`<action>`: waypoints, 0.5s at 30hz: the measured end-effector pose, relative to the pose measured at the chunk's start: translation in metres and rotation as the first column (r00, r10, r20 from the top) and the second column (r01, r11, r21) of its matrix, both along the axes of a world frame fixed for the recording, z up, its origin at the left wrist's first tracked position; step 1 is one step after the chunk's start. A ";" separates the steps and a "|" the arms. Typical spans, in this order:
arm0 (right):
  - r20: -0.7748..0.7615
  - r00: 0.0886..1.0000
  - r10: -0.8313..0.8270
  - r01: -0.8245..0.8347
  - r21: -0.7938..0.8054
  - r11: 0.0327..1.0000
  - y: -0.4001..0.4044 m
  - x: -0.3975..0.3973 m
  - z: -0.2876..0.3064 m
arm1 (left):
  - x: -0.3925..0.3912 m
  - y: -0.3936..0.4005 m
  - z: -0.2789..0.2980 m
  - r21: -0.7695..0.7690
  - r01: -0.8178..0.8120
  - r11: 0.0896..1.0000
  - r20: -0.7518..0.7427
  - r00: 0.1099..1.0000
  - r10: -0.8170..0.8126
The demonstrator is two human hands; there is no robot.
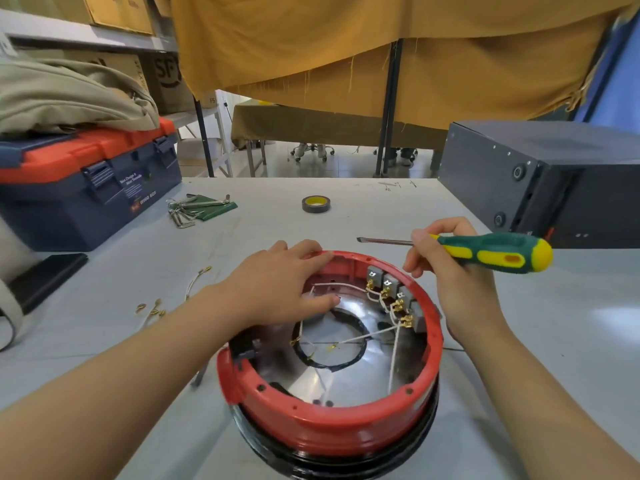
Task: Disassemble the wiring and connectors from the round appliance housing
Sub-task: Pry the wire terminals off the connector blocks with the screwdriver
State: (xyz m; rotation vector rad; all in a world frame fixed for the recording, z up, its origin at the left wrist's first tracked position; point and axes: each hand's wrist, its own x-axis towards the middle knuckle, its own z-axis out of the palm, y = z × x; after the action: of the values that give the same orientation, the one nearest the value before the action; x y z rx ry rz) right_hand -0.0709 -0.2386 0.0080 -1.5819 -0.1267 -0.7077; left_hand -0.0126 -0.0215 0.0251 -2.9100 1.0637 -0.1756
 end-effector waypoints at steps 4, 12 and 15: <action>0.019 0.999 -0.045 0.045 0.013 0.999 -0.005 -0.001 0.005 | -0.005 -0.002 0.000 -0.011 -0.087 0.996 0.046 0.995 0.087; 0.045 0.997 -0.067 0.066 0.014 0.998 -0.016 0.000 0.012 | -0.013 0.004 0.013 0.045 -0.269 0.962 0.181 0.949 0.257; 0.070 0.997 -0.034 0.031 0.044 0.999 -0.018 0.001 0.015 | -0.011 -0.007 0.013 0.041 -0.203 0.978 0.220 0.957 0.189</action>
State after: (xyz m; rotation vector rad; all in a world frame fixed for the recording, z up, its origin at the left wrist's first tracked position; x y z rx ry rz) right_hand -0.0703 -0.2564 0.0226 -1.5211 -0.1367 -0.7876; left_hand -0.0232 -0.0286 0.0377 -2.8347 0.7296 -0.4296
